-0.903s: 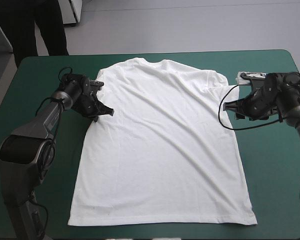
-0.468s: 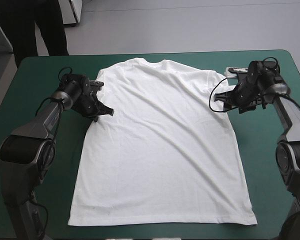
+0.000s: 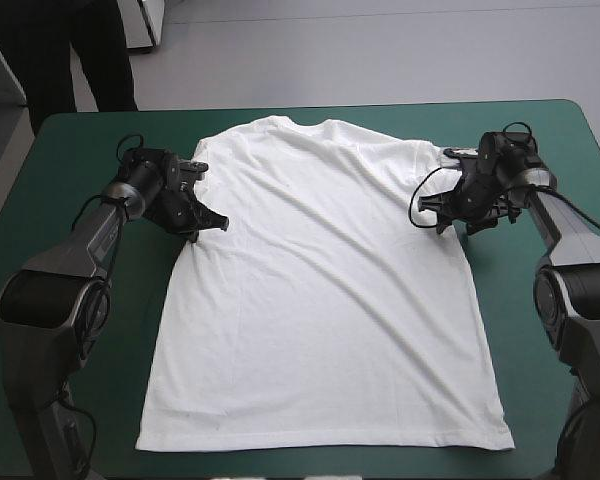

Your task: Fold the cloth

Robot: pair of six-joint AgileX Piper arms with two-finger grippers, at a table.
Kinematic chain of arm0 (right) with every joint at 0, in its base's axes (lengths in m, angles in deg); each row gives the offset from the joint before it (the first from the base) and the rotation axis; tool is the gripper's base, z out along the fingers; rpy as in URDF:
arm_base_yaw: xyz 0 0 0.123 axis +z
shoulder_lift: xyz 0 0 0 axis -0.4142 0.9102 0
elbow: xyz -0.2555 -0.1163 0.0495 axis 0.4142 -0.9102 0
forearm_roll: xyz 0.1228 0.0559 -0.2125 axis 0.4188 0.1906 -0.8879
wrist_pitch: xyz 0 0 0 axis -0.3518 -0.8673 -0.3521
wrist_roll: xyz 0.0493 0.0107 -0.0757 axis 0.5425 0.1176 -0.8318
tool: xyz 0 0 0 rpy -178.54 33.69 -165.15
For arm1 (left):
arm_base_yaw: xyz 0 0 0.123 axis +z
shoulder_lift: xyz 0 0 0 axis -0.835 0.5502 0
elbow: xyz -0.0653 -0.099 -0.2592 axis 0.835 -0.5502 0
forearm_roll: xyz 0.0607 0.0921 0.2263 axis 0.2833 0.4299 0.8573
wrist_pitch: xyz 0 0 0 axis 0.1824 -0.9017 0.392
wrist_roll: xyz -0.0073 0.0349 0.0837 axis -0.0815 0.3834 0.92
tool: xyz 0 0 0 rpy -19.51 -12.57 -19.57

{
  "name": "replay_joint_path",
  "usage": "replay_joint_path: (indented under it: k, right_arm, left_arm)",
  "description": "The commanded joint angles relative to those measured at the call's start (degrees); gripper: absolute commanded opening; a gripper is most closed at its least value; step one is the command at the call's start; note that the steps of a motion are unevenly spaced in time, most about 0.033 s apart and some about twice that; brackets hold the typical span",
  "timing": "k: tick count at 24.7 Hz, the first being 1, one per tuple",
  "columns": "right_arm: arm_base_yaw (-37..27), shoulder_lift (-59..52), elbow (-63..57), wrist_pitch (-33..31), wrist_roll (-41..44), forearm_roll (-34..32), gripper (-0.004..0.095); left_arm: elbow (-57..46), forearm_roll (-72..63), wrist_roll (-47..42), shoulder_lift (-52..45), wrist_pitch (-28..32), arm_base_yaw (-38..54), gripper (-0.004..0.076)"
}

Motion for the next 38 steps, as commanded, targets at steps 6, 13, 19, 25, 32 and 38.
replay_joint_path:
  k: [6, 13, 19, 25, 32, 38]
  right_arm:
    - [2.7, 0.87, 1.84, 0.57, 2.79, -4.29, 0.0401]
    - [2.9, 1.18, 1.84, -0.95, 1.93, -5.11, -0.001]
    - [2.99, 0.3, 1.84, -2.04, 1.51, -5.11, -0.0017]
    - [2.99, -3.7, 6.06, -1.3, 1.51, -5.49, -0.0017]
    - [2.99, -5.5, 25.7, -6.93, 1.29, -6.01, -0.0017]
    - [2.99, -11.38, 29.14, -9.22, 1.29, -7.24, -0.0017]
  left_arm:
    - [1.16, -2.3, -0.09, -1.83, 2.36, -0.37, -0.0022]
    - [1.16, -2.3, -0.09, -1.83, 2.64, -0.37, -0.0022]
    - [1.16, -2.3, -0.09, -2.06, 2.21, -0.37, -0.0022]
    - [3.22, -2.3, 0.31, -4.28, -0.39, -0.37, -0.0022]
    - [17.47, -2.07, 3.35, -9.87, -7.2, -0.37, -0.0022]
    - [34.77, -2.04, 3.35, -11.14, -13.06, -0.37, -0.0022]
